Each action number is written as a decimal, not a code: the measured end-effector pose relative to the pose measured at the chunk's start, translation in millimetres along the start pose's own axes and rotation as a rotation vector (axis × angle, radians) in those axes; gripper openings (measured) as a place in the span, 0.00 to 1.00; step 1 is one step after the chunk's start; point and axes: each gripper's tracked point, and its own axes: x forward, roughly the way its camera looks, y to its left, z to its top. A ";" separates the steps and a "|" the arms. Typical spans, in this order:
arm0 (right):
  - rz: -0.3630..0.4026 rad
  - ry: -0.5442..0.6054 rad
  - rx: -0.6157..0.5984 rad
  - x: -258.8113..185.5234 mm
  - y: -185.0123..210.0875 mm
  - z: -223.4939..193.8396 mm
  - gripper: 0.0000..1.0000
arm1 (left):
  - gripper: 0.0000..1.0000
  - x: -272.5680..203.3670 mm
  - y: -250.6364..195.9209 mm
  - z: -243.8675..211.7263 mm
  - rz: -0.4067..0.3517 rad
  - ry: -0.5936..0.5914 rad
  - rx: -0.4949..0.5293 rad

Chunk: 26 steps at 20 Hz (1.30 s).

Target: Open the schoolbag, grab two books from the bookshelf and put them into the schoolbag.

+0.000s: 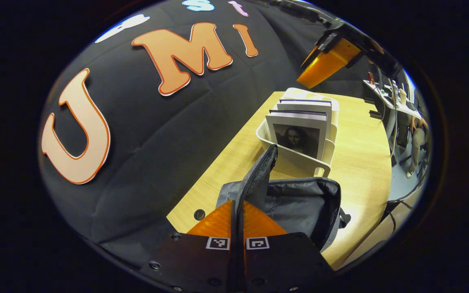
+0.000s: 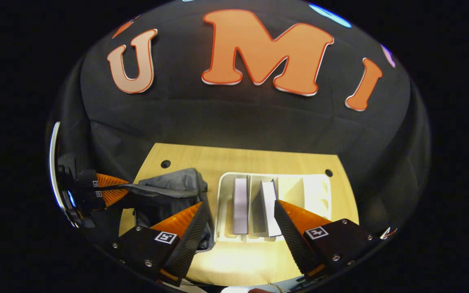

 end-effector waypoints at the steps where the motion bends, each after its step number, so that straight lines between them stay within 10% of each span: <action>1: 0.024 0.053 0.013 11.9 1.3 -1.2 0.98 | 0.01 0.7 1.1 -0.8 0.002 -0.001 0.001; 16: -0.046 0.454 -0.008 127.3 -2.8 -47.2 0.97 | 0.01 14.0 8.6 -13.2 0.000 0.022 -0.029; 22: -0.044 0.503 0.034 152.5 -4.9 -68.9 0.77 | 0.01 14.3 9.3 -12.2 -0.007 0.030 -0.025; 23: -0.048 0.501 0.047 152.3 -3.0 -70.7 0.70 | 0.01 16.0 9.6 -12.8 -0.007 0.030 -0.026; 24: -0.050 0.487 0.055 149.6 -0.7 -65.9 0.41 | 0.01 16.4 10.0 -13.4 -0.008 0.031 -0.028; 26: -0.047 0.484 0.060 146.7 0.2 -69.0 0.40 | 0.01 16.2 10.0 -14.7 -0.010 0.032 -0.032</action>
